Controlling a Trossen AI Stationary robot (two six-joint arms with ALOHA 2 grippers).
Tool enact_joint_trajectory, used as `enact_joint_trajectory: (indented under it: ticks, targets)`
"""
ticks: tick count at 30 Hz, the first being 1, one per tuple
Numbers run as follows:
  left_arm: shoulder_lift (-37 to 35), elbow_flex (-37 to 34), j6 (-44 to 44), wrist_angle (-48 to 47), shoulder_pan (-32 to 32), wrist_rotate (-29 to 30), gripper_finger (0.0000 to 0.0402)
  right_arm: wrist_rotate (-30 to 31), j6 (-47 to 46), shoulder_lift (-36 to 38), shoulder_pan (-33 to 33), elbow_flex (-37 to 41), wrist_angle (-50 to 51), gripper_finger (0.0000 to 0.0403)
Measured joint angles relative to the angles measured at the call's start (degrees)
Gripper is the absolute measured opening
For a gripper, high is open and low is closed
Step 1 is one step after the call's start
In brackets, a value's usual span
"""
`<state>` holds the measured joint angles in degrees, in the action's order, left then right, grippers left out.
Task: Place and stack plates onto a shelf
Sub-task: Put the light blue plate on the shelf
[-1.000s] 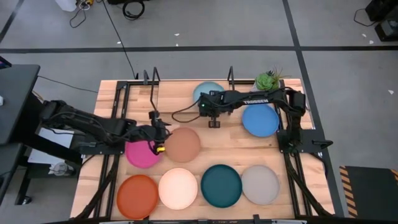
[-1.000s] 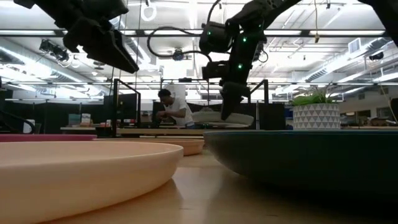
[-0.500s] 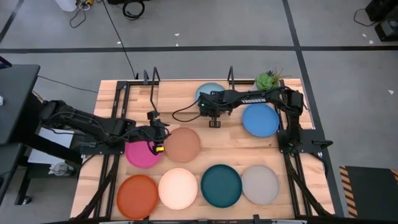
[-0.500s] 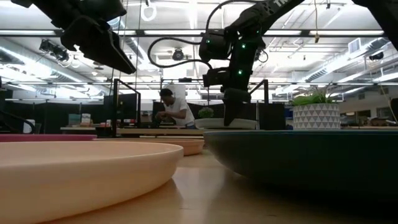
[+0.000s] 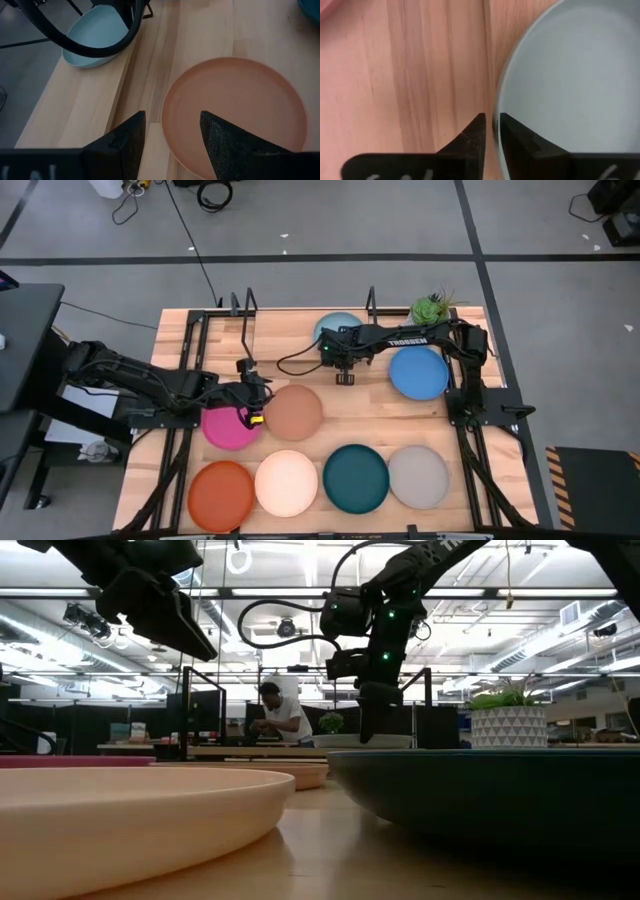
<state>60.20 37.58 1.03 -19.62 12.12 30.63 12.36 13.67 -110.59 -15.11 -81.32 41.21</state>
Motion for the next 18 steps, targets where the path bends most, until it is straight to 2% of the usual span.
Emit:
enact_joint_trajectory:
  ticks: [9, 15, 18]
  targets:
    - [0.0, 0.0, 0.1, 0.0, 0.0, 0.0, 0.0196, 4.7, 0.2, 0.6, 0.6, 0.0, 0.4, 0.0111]
    - [0.0, 0.0, 0.1, 0.0, 0.0, 0.0, 0.0196, 6.4, 1.4, 0.7, 1.4, 0.0, 0.5, 0.0114]
    - [0.0, 0.0, 0.1, 0.0, 0.0, 0.0, 0.0196, 9.2, 1.5, 0.7, 2.0, 0.0, 0.6, 0.0114]
